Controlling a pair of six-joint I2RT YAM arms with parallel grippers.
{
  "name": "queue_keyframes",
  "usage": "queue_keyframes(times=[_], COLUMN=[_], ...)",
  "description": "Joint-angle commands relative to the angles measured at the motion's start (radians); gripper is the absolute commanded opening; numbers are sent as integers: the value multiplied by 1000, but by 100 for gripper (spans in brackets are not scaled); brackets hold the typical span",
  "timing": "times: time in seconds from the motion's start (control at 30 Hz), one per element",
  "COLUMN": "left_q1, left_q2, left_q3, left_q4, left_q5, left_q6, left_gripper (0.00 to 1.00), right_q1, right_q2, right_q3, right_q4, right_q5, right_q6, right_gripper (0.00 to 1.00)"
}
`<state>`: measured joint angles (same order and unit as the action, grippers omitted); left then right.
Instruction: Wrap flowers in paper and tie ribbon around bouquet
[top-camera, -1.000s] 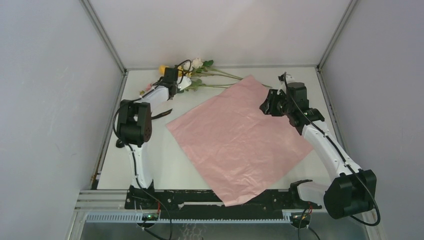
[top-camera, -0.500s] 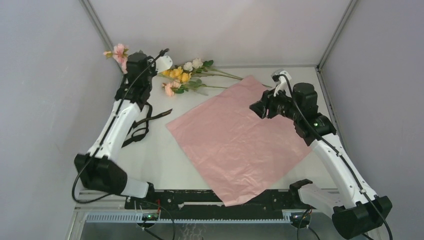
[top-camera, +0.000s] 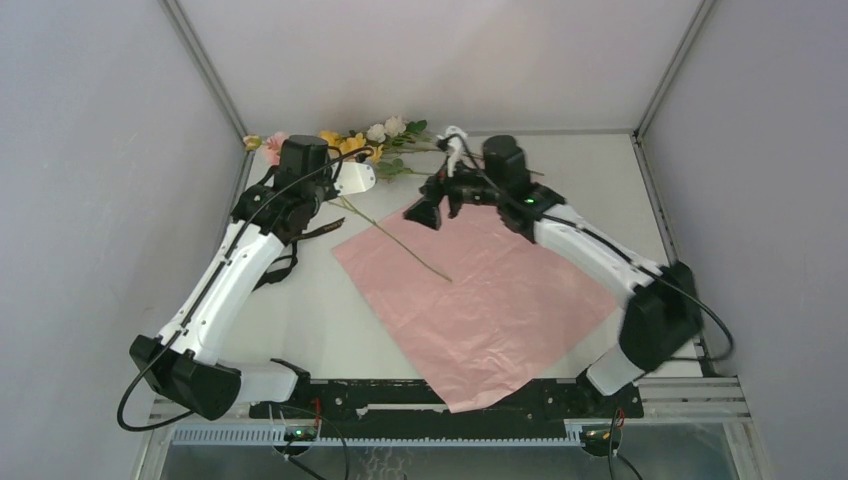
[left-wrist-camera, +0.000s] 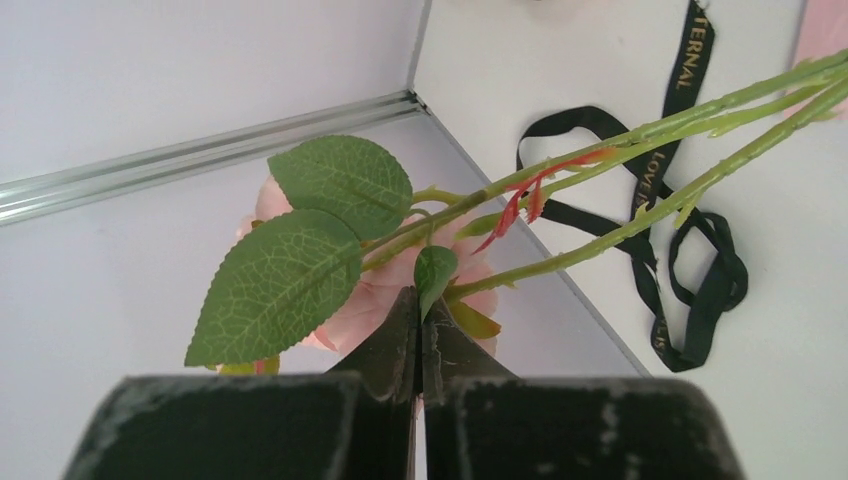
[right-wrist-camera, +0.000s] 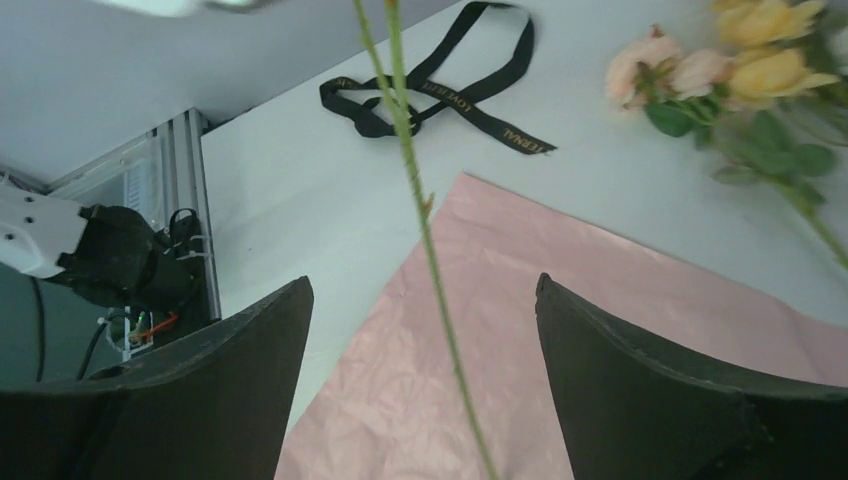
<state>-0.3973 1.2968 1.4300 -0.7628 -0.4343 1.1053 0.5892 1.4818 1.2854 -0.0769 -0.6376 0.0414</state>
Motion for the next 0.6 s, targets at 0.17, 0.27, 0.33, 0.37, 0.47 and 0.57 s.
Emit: queue_keyframes(times=[0.17,0.27,0.33,0.37,0.47,0.57], left_q1=[-20,-20,-21,-21,-21,-21], left_q2=[-67,-60,-54,-50,-40,-32], left_q3=[35,25,20,21,21,22], left_q4=[-40,-33,-31,-30,-26,-22], left_q5=[9,10,14,17,19,20], left_q6=[-45,-52,-56,-58,-62,-65], left_gripper=[0,0,0,0,0,0], right_q1=[52,77,92,98,108,110], right_q2=[473,541,555,559,568,573], right_q3=[413,425,408,395,351,317], right_q4=[28,66,100,116,182,239], right_q5=[-188,-260,-288,-296,-310,-321], right_q6=[35,84,93,99,143,186], right_gripper=[100,100,100,100,96,93])
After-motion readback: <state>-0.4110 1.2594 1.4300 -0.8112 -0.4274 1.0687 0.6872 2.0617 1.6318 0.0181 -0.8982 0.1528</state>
